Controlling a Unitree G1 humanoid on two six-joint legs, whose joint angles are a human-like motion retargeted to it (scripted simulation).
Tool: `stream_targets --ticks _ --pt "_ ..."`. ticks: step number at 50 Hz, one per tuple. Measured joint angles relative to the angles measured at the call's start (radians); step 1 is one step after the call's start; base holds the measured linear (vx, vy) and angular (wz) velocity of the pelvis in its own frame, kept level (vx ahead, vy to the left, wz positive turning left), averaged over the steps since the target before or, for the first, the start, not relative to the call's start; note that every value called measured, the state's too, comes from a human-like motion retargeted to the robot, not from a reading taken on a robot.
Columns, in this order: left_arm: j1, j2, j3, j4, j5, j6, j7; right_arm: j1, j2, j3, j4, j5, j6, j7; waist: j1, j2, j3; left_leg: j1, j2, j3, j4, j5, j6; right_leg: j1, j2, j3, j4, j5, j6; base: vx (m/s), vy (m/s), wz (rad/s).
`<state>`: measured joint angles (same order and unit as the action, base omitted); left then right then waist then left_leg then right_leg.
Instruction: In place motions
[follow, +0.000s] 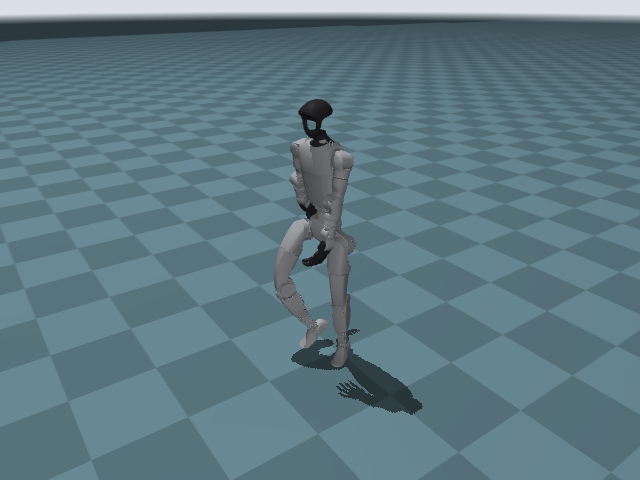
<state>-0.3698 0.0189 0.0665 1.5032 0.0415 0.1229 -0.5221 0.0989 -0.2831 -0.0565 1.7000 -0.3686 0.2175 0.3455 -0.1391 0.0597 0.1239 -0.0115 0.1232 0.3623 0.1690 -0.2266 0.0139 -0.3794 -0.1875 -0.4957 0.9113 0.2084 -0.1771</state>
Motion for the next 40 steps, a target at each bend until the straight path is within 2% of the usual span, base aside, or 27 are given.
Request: stream_targets --ticks 2,3,5,8,10,13,15,17,18,20,21,22,23,25,27,30,33,35,38,40 --pt "-0.051 0.015 -0.038 -0.085 0.065 -0.021 -0.044 0.069 -0.03 -0.024 0.0 0.088 0.046 -0.017 -0.037 0.003 -0.002 -0.016 -0.008 -0.027 -0.003 0.004 0.013 -0.079 -0.067 -0.026 0.152 -0.052 -0.032 0.02 0.05 0.2" --pt "-0.063 0.025 -0.052 -0.119 0.095 -0.032 -0.048 0.099 -0.038 -0.04 0.0 0.125 0.061 -0.031 -0.05 0.0 -0.007 -0.018 -0.012 -0.03 -0.01 0.009 0.016 -0.119 -0.072 -0.006 0.199 -0.061 -0.029 0.0 0.0 0.0" --pt "-0.067 0.029 -0.082 -0.164 0.136 -0.05 0.0 0.156 -0.039 -0.088 0.0 0.189 0.061 -0.082 -0.051 -0.002 -0.022 -0.013 -0.012 -0.028 -0.026 0.017 0.018 -0.16 -0.058 0.019 0.235 -0.064 -0.015 0.06 -0.07 -0.12" --pt "-0.052 0.027 -0.116 -0.176 0.123 -0.083 0.102 0.197 -0.024 -0.115 0.0 0.274 0.011 -0.137 -0.033 -0.009 -0.041 0.007 -0.016 -0.005 -0.053 0.021 0.011 -0.136 -0.029 0.033 0.178 -0.05 0.016 0.07 -0.1 -0.43" --pt "-0.018 0.028 -0.125 -0.164 0.116 -0.099 0.125 0.2 -0.013 -0.109 0.0 0.3 0.008 -0.151 -0.02 -0.012 -0.054 0.031 -0.024 0.019 -0.072 0.017 0.005 -0.077 0.002 0.049 0.078 -0.032 0.042 0.11 -0.07 -0.56" --pt "0.078 0.017 -0.094 -0.103 0.158 -0.08 0.116 0.163 0.011 -0.063 0.0 0.295 0.042 -0.143 0.008 -0.018 -0.083 0.064 -0.035 0.051 -0.071 -0.003 -0.006 0.069 0.077 0.104 -0.185 0.01 0.089 0.16 -0.07 -0.54" --pt "0.165 0.018 -0.057 -0.033 0.185 -0.064 0.117 0.114 0.033 -0.01 0.0 0.268 0.06 -0.107 0.009 -0.024 -0.108 0.066 -0.049 0.04 -0.039 -0.019 -0.008 0.19 0.108 0.126 -0.41 0.018 0.149 0.18 -0.11 -0.13" --pt "0.257 0.033 -0.016 0.074 0.182 -0.05 0.145 0.041 0.066 0.096 0.0 0.209 0.082 -0.078 0.023 -0.045 -0.133 0.061 -0.067 0.05 0.035 -0.006 -0.005 0.312 0.122 0.093 -0.603 -0.19 0.179 0.2 -0.15 -0.3" --pt "0.302 0.043 -0.003 0.128 0.176 -0.031 0.154 -0.003 0.086 0.153 0.0 0.163 0.089 -0.062 0.044 -0.074 -0.15 0.061 -0.085 0.099 0.084 0.031 0.001 0.336 0.116 0.092 -0.684 -0.229 0.155 0.14 -0.11 -0.52" --pt "0.378 0.079 0.06 0.197 0.194 0.033 0.169 -0.138 0.144 0.24 0.0 0.031 0.096 0.013 0.085 -0.159 -0.175 -0.063 -0.049 0.195 0.364 0.195 0.007 0.326 0.037 0.133 -0.777 -0.198 0.174 -0.09 -0.12 -0.14" --pt "0.407 0.1 0.086 0.197 0.174 0.059 0.188 -0.233 0.178 0.239 0.0 -0.039 0.064 0.047 0.066 -0.13 -0.169 -0.22 -0.007 0.097 0.549 0.253 0.054 0.32 0.057 0.091 -0.804 -0.185 0.192 -0.33 -0.18 0.32" --pt "0.437 0.115 0.117 0.197 0.142 0.075 0.212 -0.317 0.205 0.243 -0.023 -0.095 0.031 0.076 0.094 -0.128 -0.149 -0.362 0.018 0.044 0.736 0.277 0.092 0.31 0.059 0.103 -0.827 -0.163 0.205 -0.42 -0.19 -1.26" --pt "0.466 0.119 0.162 0.197 0.087 0.069 0.244 -0.381 0.219 0.255 -0.093 -0.126 -0.002 0.099 0.214 -0.183 -0.099 -0.477 0.008 0.082 0.924 0.234 0.112 0.291 0.024 0.22 -0.842 -0.125 0.206 -0.44 -0.17 -2.51" --pt "0.499 0.142 0.246 0.197 -0.015 0.047 0.279 -0.505 0.228 0.257 -0.245 -0.151 -0.061 0.137 0.289 -0.19 -0.02 -0.649 0.081 0.09 1.224 0.129 0.149 0.311 0.065 0.239 -0.893 -0.093 0.18 -0.41 -0.18 -1.76" --pt "0.547 0.159 0.315 0.197 -0.083 0.052 0.258 -0.585 0.234 0.24 -0.378 -0.142 -0.108 0.124 0.386 -0.227 0.033 -0.765 0.145 0.153 1.392 0.077 0.198 0.297 0.032 0.288 -0.846 -0.129 0.179 -0.17 -0.14 -0.97" --pt "0.633 0.174 0.405 0.197 -0.142 0.062 0.257 -0.661 0.25 0.16 -0.501 -0.133 -0.198 0.121 0.455 -0.253 0.065 -0.87 0.119 0.198 1.47 0.043 0.232 0.272 -0.003 0.333 -0.816 -0.118 0.164 0.18 -0.02 -0.4" --pt "0.684 0.183 0.442 0.197 -0.218 0.056 0.29 -0.705 0.271 0.177 -0.579 -0.069 -0.271 0.134 0.445 -0.268 0.057 -0.893 0.113 0.207 1.448 0.044 0.213 0.264 -0.004 0.332 -0.806 -0.12 0.158 -0.02 -0.05 0.06" --pt "0.686 0.18 0.454 0.197 -0.236 0.034 0.334 -0.706 0.268 0.192 -0.617 -0.055 -0.294 0.133 0.413 -0.249 0.048 -0.857 0.115 0.19 1.408 0.047 0.202 0.285 0.012 0.299 -0.818 -0.122 0.16 -0.05 0.0 0.53" --pt "0.676 0.172 0.439 0.197 -0.22 0.009 0.361 -0.624 0.268 0.206 -0.622 -0.074 -0.308 0.101 0.363 -0.203 -0.016 -0.731 0.121 0.142 1.275 0.05 0.155 0.32 0.052 0.248 -0.84 -0.141 0.171 0.2 0.1 0.66" --pt "0.656 0.171 0.412 0.197 -0.207 0.019 0.34 -0.534 0.264 0.21 -0.595 -0.093 -0.309 0.096 0.319 -0.185 -0.063 -0.597 0.089 0.115 1.108 0.066 0.112 0.342 0.064 0.205 -0.845 -0.161 0.182 0.3 0.13 0.86"
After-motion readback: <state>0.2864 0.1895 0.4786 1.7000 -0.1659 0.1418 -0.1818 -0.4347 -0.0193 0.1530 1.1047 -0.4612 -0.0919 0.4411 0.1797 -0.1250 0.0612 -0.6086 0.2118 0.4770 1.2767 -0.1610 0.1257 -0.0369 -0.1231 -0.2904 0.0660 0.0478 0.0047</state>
